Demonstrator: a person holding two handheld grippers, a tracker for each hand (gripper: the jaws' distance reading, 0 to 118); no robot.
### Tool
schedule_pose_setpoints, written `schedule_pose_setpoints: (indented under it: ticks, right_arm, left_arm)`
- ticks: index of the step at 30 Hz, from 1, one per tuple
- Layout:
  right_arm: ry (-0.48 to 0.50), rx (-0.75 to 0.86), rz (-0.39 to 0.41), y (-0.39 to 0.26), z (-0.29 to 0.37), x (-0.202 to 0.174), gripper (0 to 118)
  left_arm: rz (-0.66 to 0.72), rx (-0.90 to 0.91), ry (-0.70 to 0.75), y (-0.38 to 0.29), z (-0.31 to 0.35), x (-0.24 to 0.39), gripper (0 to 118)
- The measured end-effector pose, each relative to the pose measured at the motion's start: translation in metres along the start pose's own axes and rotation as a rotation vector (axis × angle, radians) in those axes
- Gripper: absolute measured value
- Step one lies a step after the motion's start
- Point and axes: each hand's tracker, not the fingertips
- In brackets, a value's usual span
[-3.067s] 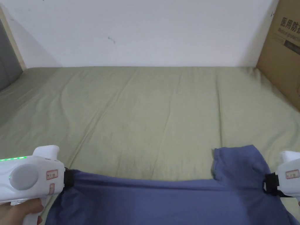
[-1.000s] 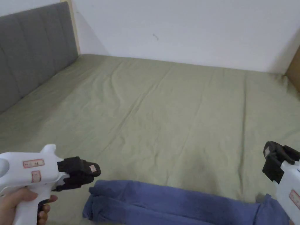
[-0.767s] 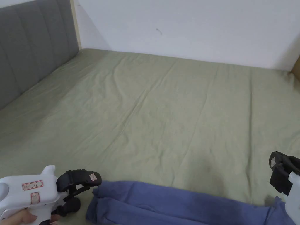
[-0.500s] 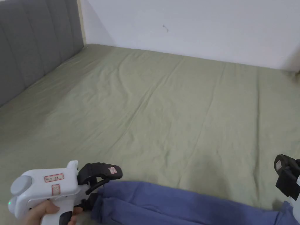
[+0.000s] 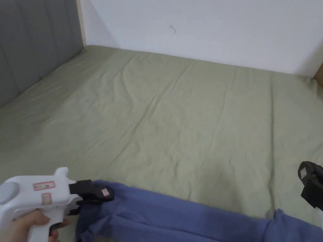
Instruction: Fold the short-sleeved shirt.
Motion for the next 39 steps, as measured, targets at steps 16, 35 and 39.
schedule_pose_setpoints:
  ticks: [16, 35, 39]
  right_arm:
    - [0.036, 0.022, -0.065, -0.009, 0.016, 0.006, 0]
    - [-0.07, 0.04, -0.18, -0.028, 0.049, 0.07, 0]
    - [-0.077, 0.037, -0.22, -0.033, 0.048, 0.077, 0]
  left_arm:
    - [-0.199, -0.017, 0.156, 0.001, 0.003, 0.125, 10]
    - [-0.248, -0.134, -0.111, -0.084, -0.117, 0.156, 112]
    - [-0.489, 0.085, 0.11, -0.082, -0.087, 0.163, 27]
